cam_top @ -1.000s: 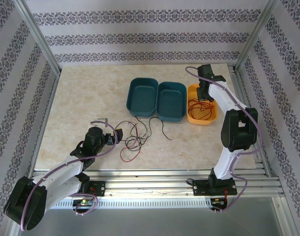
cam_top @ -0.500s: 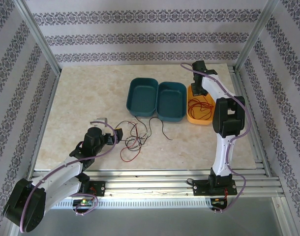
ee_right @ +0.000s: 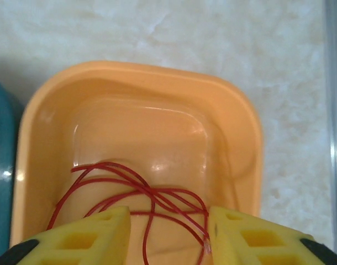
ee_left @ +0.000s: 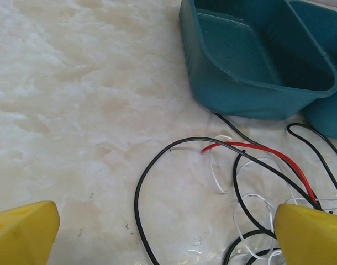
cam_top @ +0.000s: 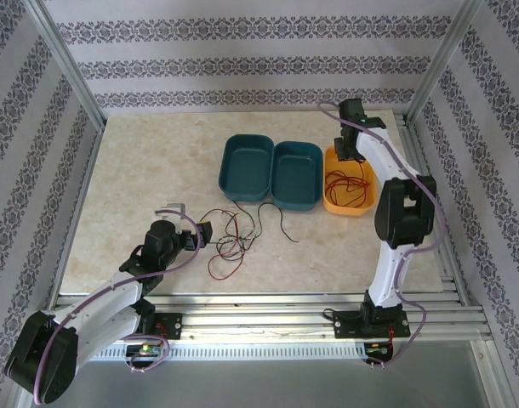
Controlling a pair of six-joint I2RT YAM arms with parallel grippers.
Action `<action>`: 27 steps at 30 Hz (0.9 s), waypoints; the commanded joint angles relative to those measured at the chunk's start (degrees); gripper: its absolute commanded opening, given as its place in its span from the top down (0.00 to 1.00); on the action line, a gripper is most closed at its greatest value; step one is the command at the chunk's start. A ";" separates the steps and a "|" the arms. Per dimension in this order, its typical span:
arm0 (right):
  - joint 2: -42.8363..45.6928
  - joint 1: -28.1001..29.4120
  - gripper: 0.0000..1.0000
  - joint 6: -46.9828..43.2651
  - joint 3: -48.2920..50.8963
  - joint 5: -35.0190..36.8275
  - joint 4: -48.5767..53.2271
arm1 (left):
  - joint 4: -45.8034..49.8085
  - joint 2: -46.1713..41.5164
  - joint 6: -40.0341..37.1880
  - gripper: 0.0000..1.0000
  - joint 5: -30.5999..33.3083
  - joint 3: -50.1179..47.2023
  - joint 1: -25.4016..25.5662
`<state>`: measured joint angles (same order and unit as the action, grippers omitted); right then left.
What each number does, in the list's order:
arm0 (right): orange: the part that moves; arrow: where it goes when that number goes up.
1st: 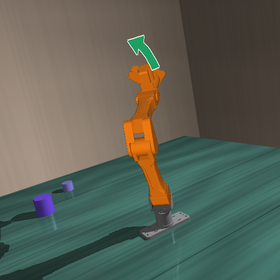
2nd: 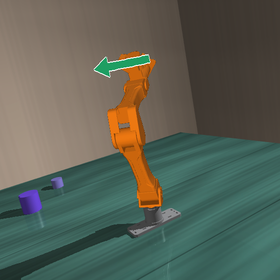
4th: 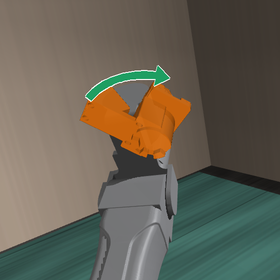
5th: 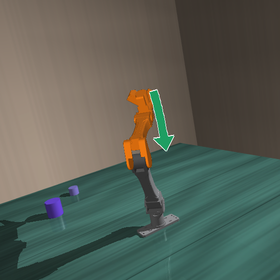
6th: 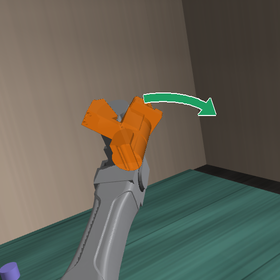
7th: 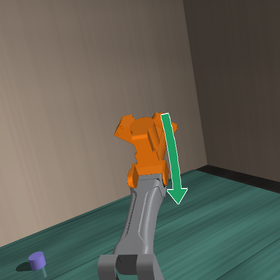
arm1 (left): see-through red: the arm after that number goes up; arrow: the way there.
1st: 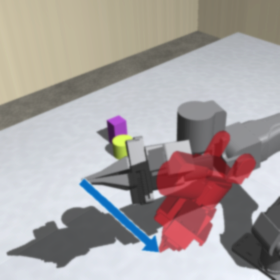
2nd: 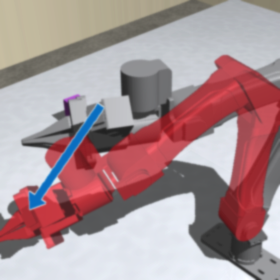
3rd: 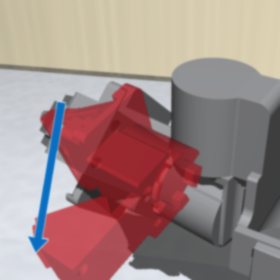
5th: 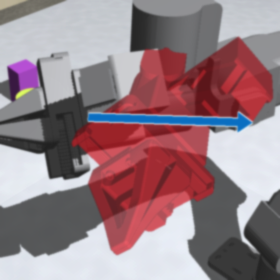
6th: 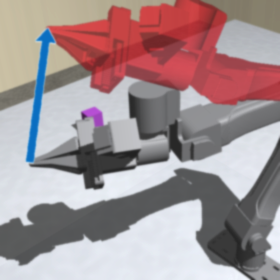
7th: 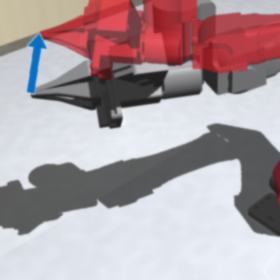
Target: Untangle the cables
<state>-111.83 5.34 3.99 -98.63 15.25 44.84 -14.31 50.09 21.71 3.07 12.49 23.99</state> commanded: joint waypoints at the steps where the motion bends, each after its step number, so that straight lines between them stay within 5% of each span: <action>1: 7.57 -0.51 0.54 2.27 3.27 -2.80 0.04 | -0.20 -0.60 -0.27 0.01 0.45 -0.71 -0.04; 12: 19.82 -1.25 0.54 5.21 11.64 -1.04 1.48 | -0.20 -0.59 -0.45 0.01 0.48 -0.88 -0.06; 27: 37.51 -1.83 0.48 11.27 30.13 -10.67 -3.79 | 1.22 -0.43 0.18 0.01 1.25 0.14 -0.01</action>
<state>-77.08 3.86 12.80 -71.09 9.37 42.98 -14.20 50.09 21.71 3.29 12.16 23.99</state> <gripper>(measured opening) 0.518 0.993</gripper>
